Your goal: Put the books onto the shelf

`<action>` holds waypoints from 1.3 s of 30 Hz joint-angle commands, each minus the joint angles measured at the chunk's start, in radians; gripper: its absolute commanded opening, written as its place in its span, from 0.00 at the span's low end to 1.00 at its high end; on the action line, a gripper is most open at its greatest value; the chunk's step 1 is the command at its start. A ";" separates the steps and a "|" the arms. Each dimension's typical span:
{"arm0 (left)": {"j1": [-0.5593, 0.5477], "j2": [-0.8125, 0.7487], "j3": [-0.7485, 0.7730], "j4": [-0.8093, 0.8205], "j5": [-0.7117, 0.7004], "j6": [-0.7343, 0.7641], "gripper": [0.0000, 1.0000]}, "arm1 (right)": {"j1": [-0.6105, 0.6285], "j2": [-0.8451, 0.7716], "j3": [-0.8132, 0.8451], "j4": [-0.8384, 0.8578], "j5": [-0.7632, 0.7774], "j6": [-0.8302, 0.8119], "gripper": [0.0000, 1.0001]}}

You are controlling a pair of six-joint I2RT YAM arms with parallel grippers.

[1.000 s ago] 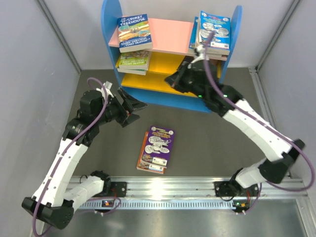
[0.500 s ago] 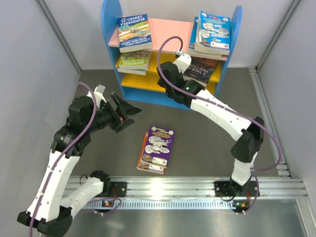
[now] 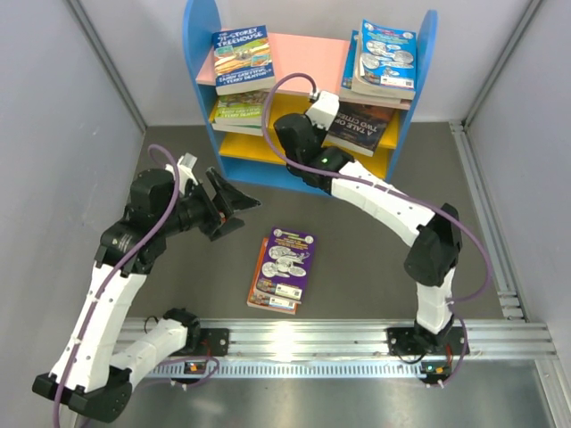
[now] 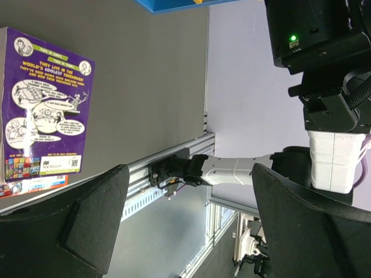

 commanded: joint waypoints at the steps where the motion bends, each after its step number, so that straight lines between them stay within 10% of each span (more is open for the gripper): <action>1: 0.001 0.008 0.038 0.003 0.026 0.029 0.91 | -0.031 -0.006 -0.031 0.045 0.074 -0.050 0.00; 27: 0.001 0.049 -0.001 0.085 0.010 0.041 0.89 | 0.034 -0.331 -0.338 0.226 -0.188 -0.263 0.02; 35: 0.001 0.033 -0.115 0.045 -0.059 0.144 0.92 | 0.160 -0.493 -0.360 -0.039 -0.494 -0.219 0.66; 39: 0.001 0.019 -0.287 0.081 -0.076 0.175 0.92 | 0.142 -0.641 -0.691 -0.053 -0.752 -0.015 0.80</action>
